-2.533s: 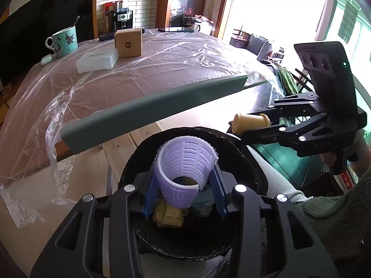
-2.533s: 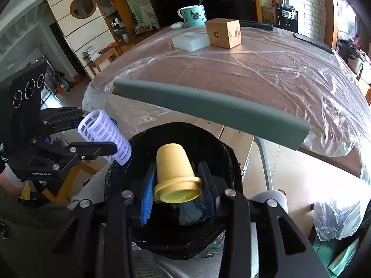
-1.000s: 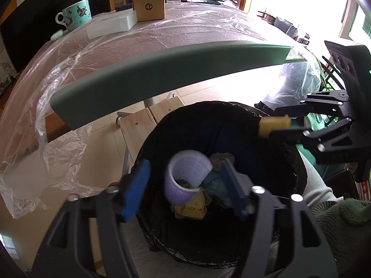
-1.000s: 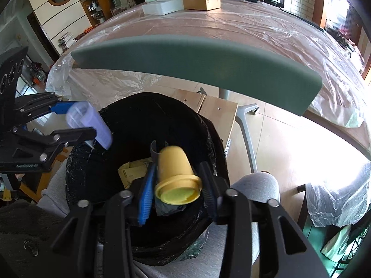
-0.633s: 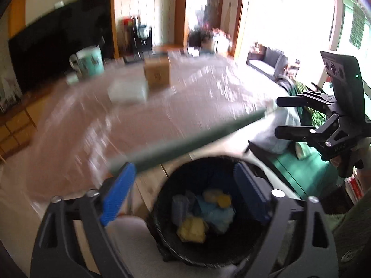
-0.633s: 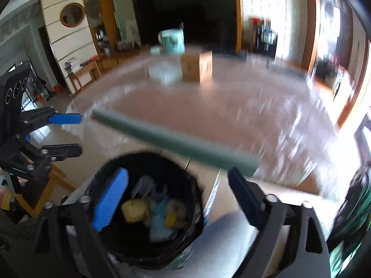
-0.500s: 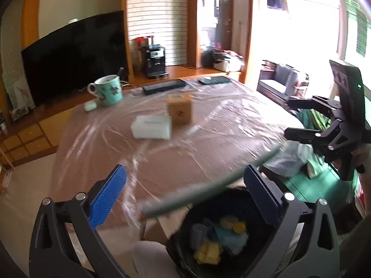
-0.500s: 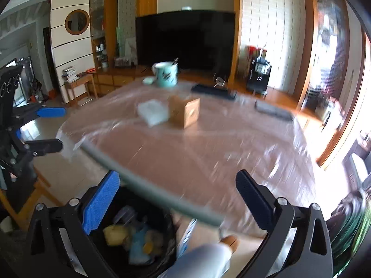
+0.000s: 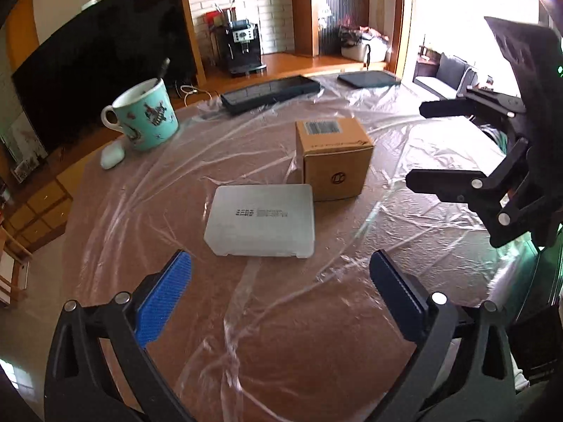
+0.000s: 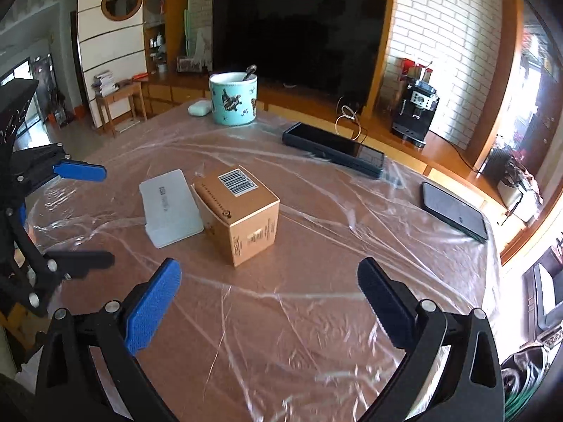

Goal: Collect trash

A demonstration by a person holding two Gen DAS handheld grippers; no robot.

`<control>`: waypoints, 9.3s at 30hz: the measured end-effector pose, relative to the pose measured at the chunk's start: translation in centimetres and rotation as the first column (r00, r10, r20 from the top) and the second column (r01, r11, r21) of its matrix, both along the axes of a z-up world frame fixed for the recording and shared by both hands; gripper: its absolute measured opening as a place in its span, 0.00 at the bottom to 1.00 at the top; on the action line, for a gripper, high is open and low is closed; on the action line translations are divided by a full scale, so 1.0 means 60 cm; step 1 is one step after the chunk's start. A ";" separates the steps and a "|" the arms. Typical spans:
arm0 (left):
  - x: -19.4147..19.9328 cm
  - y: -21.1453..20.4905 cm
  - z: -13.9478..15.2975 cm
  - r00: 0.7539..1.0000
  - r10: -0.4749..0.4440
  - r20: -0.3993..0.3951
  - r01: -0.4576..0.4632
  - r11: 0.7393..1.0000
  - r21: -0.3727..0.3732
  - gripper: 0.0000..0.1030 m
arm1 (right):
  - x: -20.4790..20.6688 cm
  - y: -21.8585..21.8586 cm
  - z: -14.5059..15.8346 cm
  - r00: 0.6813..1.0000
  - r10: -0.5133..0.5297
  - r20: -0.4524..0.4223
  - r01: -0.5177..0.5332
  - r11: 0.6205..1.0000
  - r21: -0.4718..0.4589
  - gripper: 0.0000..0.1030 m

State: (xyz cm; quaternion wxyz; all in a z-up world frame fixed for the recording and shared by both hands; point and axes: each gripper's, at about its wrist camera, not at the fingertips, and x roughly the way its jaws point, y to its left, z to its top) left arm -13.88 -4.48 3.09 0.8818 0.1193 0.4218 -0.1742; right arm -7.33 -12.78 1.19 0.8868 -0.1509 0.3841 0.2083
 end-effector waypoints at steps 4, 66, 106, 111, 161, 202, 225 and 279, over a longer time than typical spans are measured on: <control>0.031 0.002 -0.014 1.000 0.001 -0.030 -0.001 1.000 -0.008 0.98 | 0.044 0.024 -0.019 0.999 0.034 -0.019 -0.035 0.999 -0.038 0.96; 0.022 -0.001 0.011 0.999 -0.040 -0.024 0.038 0.998 -0.059 0.80 | 0.022 -0.015 -0.022 0.979 -0.020 -0.205 0.066 0.972 0.224 0.45; -0.241 -0.005 0.031 0.995 -0.099 0.028 0.101 0.990 -0.098 0.80 | -0.268 -0.040 -0.002 0.981 0.028 -0.191 0.018 0.972 0.235 0.45; -0.266 -0.007 0.018 0.992 -0.125 0.002 0.124 0.987 -0.098 0.80 | -0.292 -0.033 -0.021 0.973 0.053 -0.223 0.002 0.971 0.238 0.45; -0.295 -0.057 -0.157 0.950 -0.208 -0.235 0.213 0.977 -0.004 0.80 | -0.343 -0.010 -0.190 0.893 0.027 -0.448 0.027 0.993 0.114 0.57; 0.204 0.123 -0.051 0.904 0.423 -0.067 -0.428 0.900 -0.084 0.98 | 0.136 -0.288 -0.077 0.807 -0.574 -0.138 0.584 0.811 0.042 0.96; 0.213 0.121 -0.062 0.899 0.430 -0.083 -0.434 0.900 -0.041 0.99 | 0.130 -0.285 -0.081 0.800 -0.586 -0.128 0.591 0.807 0.000 0.96; 0.209 0.121 -0.062 0.897 0.435 -0.083 -0.439 0.898 -0.039 0.99 | 0.130 -0.285 -0.081 0.800 -0.586 -0.128 0.591 0.807 0.000 0.96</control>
